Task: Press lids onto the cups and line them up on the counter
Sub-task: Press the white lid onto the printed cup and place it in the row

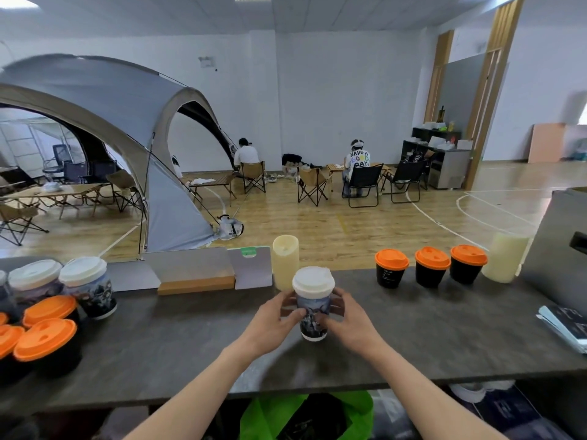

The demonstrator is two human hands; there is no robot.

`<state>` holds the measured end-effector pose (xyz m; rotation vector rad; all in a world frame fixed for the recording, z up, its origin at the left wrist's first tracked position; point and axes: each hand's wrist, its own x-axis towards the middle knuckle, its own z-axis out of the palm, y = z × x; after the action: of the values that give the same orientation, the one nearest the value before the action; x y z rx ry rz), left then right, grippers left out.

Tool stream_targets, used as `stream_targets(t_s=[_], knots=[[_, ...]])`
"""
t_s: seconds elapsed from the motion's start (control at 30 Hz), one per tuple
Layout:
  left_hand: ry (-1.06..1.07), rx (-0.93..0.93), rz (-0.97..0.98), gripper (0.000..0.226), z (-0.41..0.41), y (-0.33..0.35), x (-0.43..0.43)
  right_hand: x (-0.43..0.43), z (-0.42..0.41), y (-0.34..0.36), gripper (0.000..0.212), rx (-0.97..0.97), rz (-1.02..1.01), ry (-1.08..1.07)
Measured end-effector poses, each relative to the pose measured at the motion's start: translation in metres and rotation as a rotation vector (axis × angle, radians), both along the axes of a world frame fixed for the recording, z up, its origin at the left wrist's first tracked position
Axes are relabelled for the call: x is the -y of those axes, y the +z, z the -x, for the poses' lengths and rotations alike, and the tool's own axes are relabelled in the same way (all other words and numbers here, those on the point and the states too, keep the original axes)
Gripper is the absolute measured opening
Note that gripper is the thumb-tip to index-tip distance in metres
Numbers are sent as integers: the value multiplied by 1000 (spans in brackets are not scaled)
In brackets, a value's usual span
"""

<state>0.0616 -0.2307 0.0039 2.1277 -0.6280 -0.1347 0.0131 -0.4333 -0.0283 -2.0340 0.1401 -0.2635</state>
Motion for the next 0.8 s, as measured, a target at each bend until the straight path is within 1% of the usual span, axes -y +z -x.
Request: stream_targets(t_s=[0.03, 0.17, 0.3, 0.37, 0.47, 0.57, 0.63, 0.67, 0.73, 0.77, 0.8], knots=[[9, -9, 38, 41, 0, 3, 1, -1, -1, 4, 74, -1, -33, -15], [4, -45, 202, 55, 1, 24, 4, 1, -3, 32, 60, 64, -162, -42], [-74, -246, 450, 47, 6, 50, 12, -2, -6, 68, 41, 135, -317, -72], [-58, -249, 518, 42, 6, 60, 18, -2, -9, 82, 44, 143, -306, -80], [7, -192, 534, 44, 3, 69, 25, 3, -13, 92, 44, 154, -224, -97], [74, -202, 501, 49, 5, 72, 29, 6, -17, 98, 35, 229, -268, -146], [99, -158, 481, 37, 6, 73, 31, 5, -18, 99, 30, 244, -287, -155], [101, -146, 485, 32, 6, 73, 31, 5, -18, 99, 34, 238, -292, -154], [103, -156, 489, 38, 7, 74, 31, 4, -16, 98, 51, 230, -273, -173], [104, -168, 486, 40, 8, 75, 31, 4, -16, 96, 56, 227, -252, -187], [107, -171, 493, 39, 8, 75, 30, 4, -14, 96, 56, 226, -233, -192]])
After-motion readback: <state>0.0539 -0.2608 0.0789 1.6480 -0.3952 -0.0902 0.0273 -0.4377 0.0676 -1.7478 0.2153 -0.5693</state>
